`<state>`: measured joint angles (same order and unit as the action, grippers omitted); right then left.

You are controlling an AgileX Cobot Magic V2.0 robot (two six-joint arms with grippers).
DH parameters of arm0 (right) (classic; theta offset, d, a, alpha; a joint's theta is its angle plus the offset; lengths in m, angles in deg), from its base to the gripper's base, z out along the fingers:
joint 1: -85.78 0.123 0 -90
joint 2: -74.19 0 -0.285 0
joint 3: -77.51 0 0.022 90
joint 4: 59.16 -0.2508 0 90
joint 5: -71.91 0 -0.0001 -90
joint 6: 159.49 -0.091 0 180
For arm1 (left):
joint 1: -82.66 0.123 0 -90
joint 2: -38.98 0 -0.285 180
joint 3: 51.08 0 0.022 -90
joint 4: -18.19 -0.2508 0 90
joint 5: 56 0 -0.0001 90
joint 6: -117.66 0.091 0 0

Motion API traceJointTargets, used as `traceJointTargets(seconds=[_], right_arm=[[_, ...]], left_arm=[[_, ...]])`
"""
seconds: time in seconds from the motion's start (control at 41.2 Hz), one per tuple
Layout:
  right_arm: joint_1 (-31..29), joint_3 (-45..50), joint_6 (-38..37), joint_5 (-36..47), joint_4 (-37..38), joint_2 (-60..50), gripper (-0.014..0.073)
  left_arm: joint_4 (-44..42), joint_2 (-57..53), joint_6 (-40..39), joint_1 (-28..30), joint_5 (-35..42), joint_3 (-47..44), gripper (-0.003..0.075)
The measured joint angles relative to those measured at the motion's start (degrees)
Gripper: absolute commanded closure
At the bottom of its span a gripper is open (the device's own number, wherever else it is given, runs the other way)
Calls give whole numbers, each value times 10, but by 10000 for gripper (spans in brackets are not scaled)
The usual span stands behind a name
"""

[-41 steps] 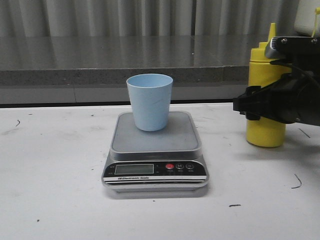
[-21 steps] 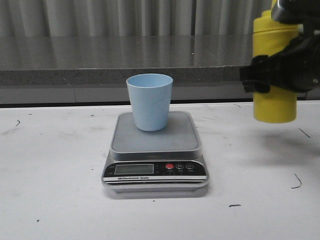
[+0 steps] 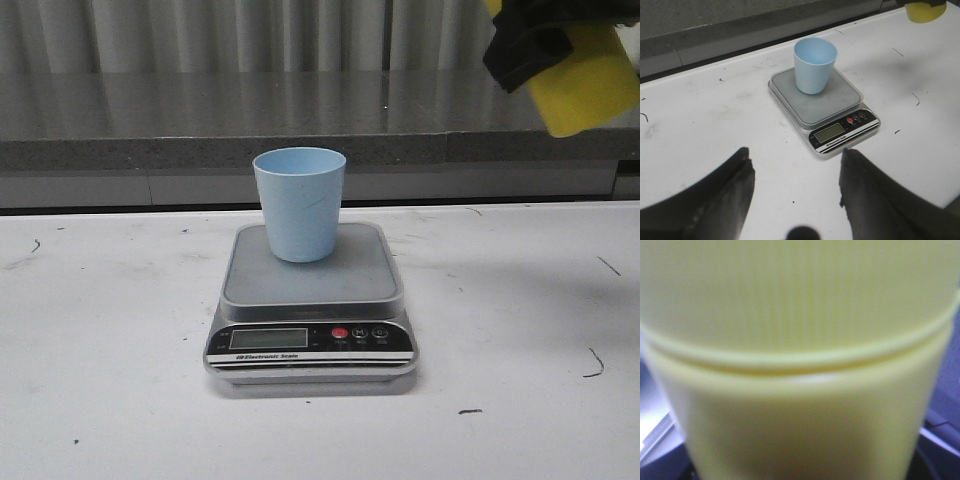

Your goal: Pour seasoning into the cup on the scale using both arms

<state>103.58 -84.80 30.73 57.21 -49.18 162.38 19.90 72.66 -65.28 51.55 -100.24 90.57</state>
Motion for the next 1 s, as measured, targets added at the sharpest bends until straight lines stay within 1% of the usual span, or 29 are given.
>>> traceJointTargets(seconds=[0.194, 0.364, 0.607, 0.825, 0.995], right_arm=[[54, -51, 0, -69, 103, 11, 278], [98, -94, 0, -161, 188, 56, 278], [153, -104, 0, -240, 309, 124, 278], [181, -105, 0, -285, 413, 181, 278], [184, -108, 0, -305, 495, 197, 278]], left_arm=[[0, 0, 0, 0, 0, 0, 335], [0, 0, 0, 0, 0, 0, 335], [0, 0, 0, 0, 0, 0, 335], [0, 0, 0, 0, 0, 0, 335], [0, 0, 0, 0, 0, 0, 335]])
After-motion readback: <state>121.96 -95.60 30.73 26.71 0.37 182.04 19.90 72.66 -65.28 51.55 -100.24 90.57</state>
